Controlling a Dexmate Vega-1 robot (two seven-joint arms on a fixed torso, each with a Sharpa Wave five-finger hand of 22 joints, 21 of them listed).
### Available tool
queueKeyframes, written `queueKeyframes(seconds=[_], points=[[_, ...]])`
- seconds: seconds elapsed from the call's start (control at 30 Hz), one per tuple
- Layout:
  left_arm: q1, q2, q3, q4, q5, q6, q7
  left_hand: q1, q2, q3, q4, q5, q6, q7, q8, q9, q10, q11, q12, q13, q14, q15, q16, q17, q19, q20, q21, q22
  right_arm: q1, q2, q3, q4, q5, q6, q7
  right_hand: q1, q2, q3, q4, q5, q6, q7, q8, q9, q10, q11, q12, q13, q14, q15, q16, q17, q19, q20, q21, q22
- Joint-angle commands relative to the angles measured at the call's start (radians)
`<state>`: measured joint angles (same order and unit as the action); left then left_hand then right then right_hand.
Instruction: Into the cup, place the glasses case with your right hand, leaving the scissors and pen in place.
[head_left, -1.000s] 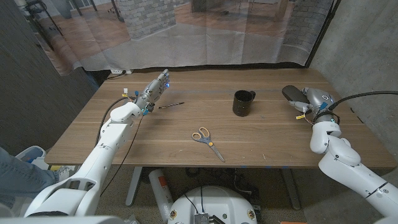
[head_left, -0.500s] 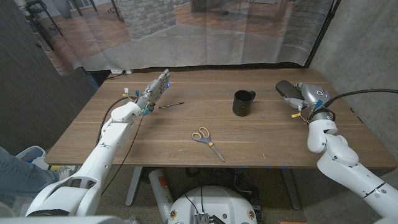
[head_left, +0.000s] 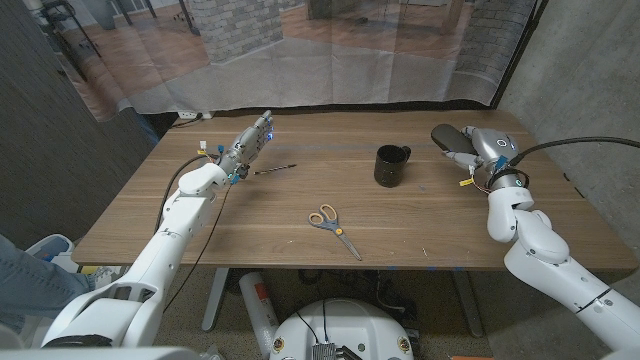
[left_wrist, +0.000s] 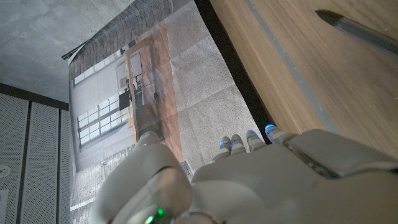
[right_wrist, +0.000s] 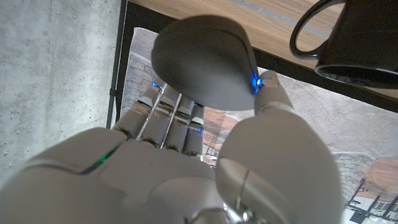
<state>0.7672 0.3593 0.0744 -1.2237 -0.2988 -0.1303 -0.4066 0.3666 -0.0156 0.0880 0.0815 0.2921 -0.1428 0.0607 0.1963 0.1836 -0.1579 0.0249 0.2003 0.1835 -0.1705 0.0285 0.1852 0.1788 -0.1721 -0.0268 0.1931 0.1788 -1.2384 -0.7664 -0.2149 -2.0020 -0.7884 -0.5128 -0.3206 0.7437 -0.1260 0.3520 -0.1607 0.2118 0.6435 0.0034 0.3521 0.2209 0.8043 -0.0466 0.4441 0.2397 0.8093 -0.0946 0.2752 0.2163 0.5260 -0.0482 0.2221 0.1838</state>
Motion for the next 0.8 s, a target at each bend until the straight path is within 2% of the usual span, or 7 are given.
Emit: queueKeyframes(seconds=[0.03, 0.8], points=[[-0.005, 0.000, -0.001, 0.005, -0.001, 0.000, -0.003, 0.009, 0.006, -0.009, 0.002, -0.002, -0.003, 0.001, -0.002, 0.003, -0.006, 0.001, 0.001, 0.003, -0.050, -0.001, 0.001, 0.004, -0.055, -0.001, 0.007, 0.004, 0.004, -0.007, -0.012, -0.015, -0.091, 0.025, 0.027, 0.226, 0.226, 0.000, 0.005, -0.003, 0.210, -0.210, 0.003, 0.005, 0.160, -0.156, 0.007, 0.002, 0.005, -0.133, -0.001, 0.001, 0.000, -0.013, -0.002, 0.005], [0.016, 0.005, -0.007, -0.025, -0.006, 0.006, 0.000, 0.011, 0.008, -0.012, 0.001, -0.002, -0.001, 0.001, -0.001, 0.003, -0.008, 0.001, 0.001, 0.003, -0.051, -0.001, 0.001, 0.004, -0.056, -0.002, 0.007, 0.004, 0.013, -0.024, -0.022, -0.042, -0.244, 0.091, 0.094, 0.235, 0.230, -0.004, 0.006, -0.012, 0.210, -0.215, -0.002, 0.005, 0.154, -0.157, 0.002, 0.003, 0.007, -0.135, -0.003, 0.003, 0.003, -0.016, -0.002, 0.005]])
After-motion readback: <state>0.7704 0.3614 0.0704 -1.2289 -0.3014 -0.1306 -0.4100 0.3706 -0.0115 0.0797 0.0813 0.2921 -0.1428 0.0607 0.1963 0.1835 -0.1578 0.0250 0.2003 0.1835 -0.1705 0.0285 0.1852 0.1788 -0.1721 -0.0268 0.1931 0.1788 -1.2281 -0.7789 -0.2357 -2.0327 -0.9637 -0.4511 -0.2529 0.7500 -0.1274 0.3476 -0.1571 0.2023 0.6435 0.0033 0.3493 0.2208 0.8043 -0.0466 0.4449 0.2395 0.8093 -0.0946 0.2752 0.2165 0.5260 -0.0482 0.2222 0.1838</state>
